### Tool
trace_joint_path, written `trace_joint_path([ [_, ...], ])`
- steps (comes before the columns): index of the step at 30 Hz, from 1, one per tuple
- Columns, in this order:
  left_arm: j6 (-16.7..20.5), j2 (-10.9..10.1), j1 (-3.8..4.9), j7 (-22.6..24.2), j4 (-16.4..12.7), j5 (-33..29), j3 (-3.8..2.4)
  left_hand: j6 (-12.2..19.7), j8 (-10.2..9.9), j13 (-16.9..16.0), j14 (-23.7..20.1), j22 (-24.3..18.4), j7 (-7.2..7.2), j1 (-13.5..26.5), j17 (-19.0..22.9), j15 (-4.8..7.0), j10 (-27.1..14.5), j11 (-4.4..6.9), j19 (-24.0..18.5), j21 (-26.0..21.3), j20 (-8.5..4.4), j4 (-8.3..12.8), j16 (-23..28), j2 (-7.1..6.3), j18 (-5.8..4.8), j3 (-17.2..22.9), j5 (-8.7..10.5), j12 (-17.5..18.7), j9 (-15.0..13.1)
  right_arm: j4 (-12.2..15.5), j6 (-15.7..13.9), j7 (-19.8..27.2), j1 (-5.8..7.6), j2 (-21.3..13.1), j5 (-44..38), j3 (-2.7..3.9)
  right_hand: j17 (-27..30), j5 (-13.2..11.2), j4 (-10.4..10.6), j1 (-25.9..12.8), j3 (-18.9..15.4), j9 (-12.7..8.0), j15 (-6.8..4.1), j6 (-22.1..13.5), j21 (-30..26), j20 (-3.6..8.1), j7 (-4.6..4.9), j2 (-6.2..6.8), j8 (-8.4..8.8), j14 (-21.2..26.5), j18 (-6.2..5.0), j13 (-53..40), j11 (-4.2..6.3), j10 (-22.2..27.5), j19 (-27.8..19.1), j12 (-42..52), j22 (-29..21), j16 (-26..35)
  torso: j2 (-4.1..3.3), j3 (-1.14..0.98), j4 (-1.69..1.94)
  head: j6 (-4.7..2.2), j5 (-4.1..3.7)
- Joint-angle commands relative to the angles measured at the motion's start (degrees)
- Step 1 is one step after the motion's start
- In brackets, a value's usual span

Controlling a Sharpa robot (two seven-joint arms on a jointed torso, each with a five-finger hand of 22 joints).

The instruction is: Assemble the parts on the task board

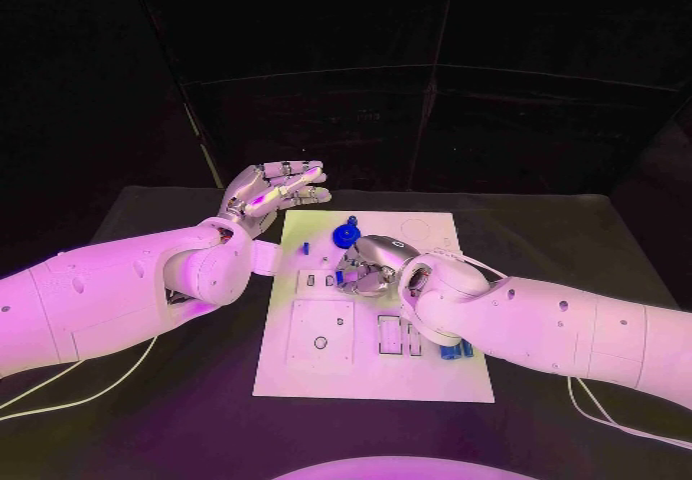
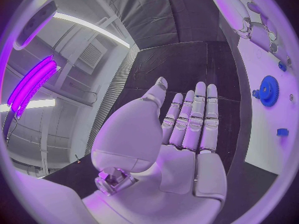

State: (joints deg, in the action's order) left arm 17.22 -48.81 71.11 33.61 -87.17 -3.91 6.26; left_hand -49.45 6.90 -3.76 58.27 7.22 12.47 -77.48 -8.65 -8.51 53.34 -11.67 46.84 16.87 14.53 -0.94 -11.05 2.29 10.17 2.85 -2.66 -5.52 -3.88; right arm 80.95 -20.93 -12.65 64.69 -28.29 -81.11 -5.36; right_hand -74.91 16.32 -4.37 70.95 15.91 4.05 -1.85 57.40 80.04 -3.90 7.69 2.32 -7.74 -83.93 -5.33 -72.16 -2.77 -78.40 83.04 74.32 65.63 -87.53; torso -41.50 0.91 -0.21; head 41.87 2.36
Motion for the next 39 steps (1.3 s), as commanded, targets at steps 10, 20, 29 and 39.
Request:
trace_joint_path([
  [10, -0.60, -0.07, 0.09, 0.25, -0.10, 0.12, -0.02, -0.43, -0.39, -0.03, 0.32, -0.06, 2.10, -0.03, -0.05, -0.19, 0.36, 0.11, 0.14, -0.27, 0.46, 0.39, 0.35, 0.47, 0.22, -0.11, -0.03, 0.22, 0.00, -0.04, 0.59, -1.14, -0.21, -0.03, -0.31, -0.24, -9.95, -0.67, -0.19, -0.79, -0.09, -0.15, 0.44, -1.23, -0.45, -0.38, 0.70, 1.02, 0.90, -4.91, 0.94, 0.31, -0.40, 0.36, -0.39, -0.56, -0.29, 0.11, -0.01, 0.01, 0.02, -0.05, -0.11],
  [20, -0.62, -0.12, 0.09, 0.20, -0.15, 0.12, -0.02, -0.43, -0.43, -0.02, 0.33, -0.08, 2.12, 0.02, -0.06, -0.19, 0.36, 0.10, 0.14, -0.28, 0.46, 0.40, 0.38, 0.50, 0.22, -0.13, -0.02, 0.26, 0.00, -0.06, -0.46, -1.21, -0.23, -0.06, -0.31, -0.24, -9.84, -2.49, 0.38, -2.11, -1.64, -0.26, 0.84, -3.75, -0.64, -0.76, 1.12, 2.11, 2.02, -4.87, 0.89, 0.65, -0.84, 0.64, -0.49, -0.86, -0.59, 0.20, -0.02, 0.01, 0.01, -0.07, -0.51],
  [29, -0.65, -0.10, 0.09, 0.13, -0.15, 0.12, -0.02, -0.39, -0.48, -0.01, 0.34, -0.09, 2.17, 0.10, -0.06, -0.20, 0.32, 0.08, 0.15, -0.29, 0.46, 0.39, 0.41, 0.53, 0.22, -0.17, -0.03, 0.32, 0.02, -0.03, -2.03, -0.78, -0.27, -0.09, -0.23, -0.24, -9.75, -3.78, 1.10, -2.60, -3.70, -0.27, 1.30, -6.73, -0.83, -1.17, 1.73, 2.52, 3.03, -4.84, 0.84, 0.90, -1.41, 0.98, -0.58, -1.06, -0.93, 0.27, -0.01, -0.01, -0.02, 0.04, -0.59],
  [39, -0.77, -0.06, 0.09, 0.11, 0.02, 0.12, -0.02, -0.39, -0.48, -0.01, 0.34, -0.09, 2.17, 0.10, -0.06, -0.20, 0.32, 0.08, 0.15, -0.29, 0.46, 0.39, 0.41, 0.53, 0.22, -0.17, -0.03, 0.32, 0.02, 0.70, -5.71, 2.10, -0.37, -0.52, 0.49, -0.24, -9.85, -3.43, 1.18, -2.34, -4.18, -0.23, 1.43, -7.44, -0.79, -1.30, 1.89, 2.44, 3.16, -4.86, 0.85, 0.76, -1.56, 0.92, -0.53, -0.91, -0.84, 0.22, 0.02, -0.02, 0.03, 0.06, -0.43],
])
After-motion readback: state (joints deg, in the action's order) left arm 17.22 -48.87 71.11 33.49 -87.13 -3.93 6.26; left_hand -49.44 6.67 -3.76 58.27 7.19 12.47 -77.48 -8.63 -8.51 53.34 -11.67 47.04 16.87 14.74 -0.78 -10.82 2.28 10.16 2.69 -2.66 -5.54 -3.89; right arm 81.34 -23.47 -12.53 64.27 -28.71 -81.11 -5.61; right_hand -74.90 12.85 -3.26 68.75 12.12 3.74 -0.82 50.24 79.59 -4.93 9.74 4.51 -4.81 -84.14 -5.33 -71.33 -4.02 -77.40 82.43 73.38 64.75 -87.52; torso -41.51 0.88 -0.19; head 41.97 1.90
